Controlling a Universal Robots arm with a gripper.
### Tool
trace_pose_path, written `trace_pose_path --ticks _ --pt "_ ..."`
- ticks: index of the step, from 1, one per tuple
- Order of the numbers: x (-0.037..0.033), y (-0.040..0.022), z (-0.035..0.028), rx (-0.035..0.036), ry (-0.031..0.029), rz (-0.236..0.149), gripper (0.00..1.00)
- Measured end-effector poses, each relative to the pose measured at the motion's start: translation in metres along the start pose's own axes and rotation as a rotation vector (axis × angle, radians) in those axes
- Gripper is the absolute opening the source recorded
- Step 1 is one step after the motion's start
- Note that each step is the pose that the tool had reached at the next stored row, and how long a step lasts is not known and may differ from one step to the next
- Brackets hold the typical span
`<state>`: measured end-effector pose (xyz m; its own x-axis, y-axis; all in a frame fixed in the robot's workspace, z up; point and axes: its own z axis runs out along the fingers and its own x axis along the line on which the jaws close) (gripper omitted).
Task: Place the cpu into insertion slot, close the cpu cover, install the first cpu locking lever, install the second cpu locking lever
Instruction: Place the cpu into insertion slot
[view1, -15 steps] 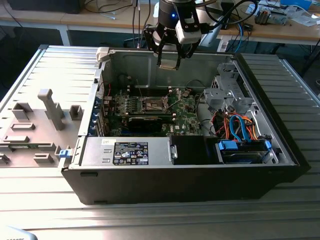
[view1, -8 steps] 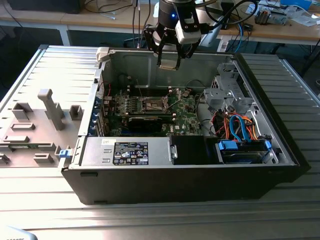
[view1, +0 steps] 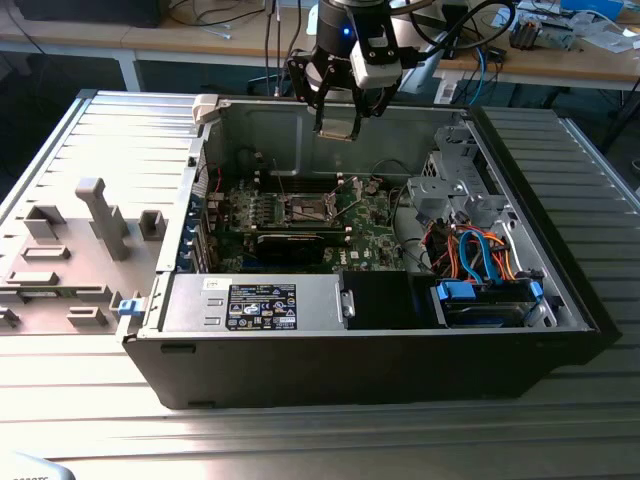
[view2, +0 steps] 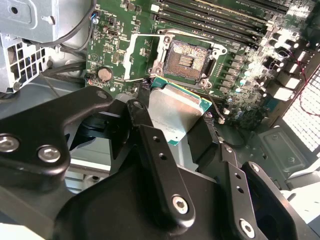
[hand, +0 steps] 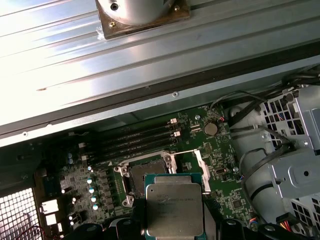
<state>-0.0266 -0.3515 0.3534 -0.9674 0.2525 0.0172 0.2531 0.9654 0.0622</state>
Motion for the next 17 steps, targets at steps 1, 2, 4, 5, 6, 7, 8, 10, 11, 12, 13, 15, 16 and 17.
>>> trace_pose_path --ticks 1,2,4,5,6,7,8,10,11,12,13,15,16,17 --pt "0.0000 0.0000 0.0001 0.0000 0.0000 0.001 0.55" --pt "0.0000 0.0000 0.0001 0.0000 0.0000 0.001 0.55" --pt "0.0000 0.0000 0.0002 0.0000 -0.0001 0.002 0.55" --pt "0.0000 0.0000 0.0003 0.0000 -0.0002 0.003 0.55" --pt "0.0000 0.0000 0.0004 -0.0001 -0.0002 0.004 0.55" --pt "0.0000 0.0000 0.0004 -0.0001 -0.0002 0.004 0.55" --pt "0.0000 0.0000 0.0005 -0.0001 -0.0003 0.005 0.55" --pt "0.0000 -0.0001 0.0006 0.0000 -0.0004 0.007 0.55" --pt "0.0000 0.0000 0.0007 -0.0001 -0.0004 0.007 0.55" --pt "0.0000 -0.0001 0.0008 -0.0002 -0.0004 0.008 0.55" --pt "0.0000 -0.0001 0.0009 -0.0002 -0.0005 0.009 0.55" --pt "0.0000 -0.0001 0.0010 -0.0001 -0.0006 0.010 0.55" --pt "0.0000 -0.0001 0.0010 -0.0002 -0.0006 0.010 0.55" --pt "0.0000 -0.0001 0.0011 -0.0001 -0.0006 0.011 0.55"
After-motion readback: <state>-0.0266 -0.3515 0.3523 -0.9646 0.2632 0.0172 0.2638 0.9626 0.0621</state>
